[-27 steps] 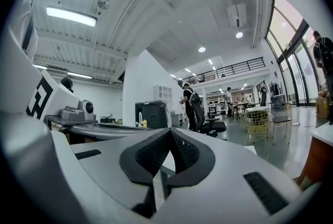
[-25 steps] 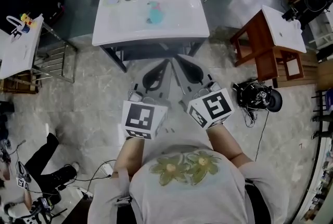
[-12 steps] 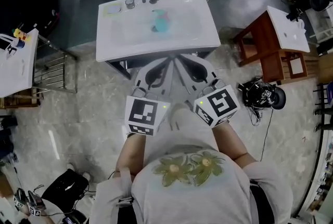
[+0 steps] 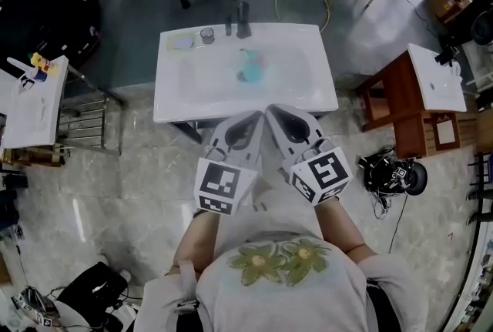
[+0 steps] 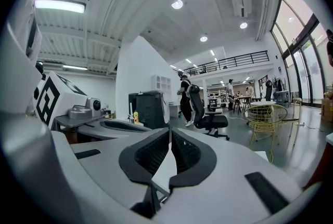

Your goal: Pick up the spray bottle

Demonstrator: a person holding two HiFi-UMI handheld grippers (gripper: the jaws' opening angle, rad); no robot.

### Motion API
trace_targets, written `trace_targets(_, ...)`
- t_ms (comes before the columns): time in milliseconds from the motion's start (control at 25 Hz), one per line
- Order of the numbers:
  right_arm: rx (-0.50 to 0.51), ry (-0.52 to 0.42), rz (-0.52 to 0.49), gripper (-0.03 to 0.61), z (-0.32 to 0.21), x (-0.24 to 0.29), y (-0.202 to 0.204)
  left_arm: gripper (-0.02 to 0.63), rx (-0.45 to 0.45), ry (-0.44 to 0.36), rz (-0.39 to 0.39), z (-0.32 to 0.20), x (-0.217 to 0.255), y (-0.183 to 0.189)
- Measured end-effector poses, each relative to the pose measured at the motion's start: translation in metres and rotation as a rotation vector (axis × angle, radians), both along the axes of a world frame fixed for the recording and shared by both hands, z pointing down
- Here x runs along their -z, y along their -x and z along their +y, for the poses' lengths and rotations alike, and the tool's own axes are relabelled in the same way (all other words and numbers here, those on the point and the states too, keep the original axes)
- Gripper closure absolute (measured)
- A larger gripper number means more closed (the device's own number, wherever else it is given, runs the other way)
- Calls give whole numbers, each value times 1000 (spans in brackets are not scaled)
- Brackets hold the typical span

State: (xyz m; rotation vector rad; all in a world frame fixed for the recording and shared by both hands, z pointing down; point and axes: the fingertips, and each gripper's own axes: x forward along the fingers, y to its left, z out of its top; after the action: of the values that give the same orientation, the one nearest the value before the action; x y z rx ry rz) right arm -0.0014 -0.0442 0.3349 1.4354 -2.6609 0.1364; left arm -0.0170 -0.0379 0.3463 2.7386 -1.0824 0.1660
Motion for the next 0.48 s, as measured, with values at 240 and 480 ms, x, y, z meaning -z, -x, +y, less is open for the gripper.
trace_targets(240,-36,8,13,555,-51,-10,-21,604,-12,3,-48,-43,-8,-10)
trace_targets(480,-76,49,61,554,-98,-31,-41,604,2,37,-60,-85,-23,-20)
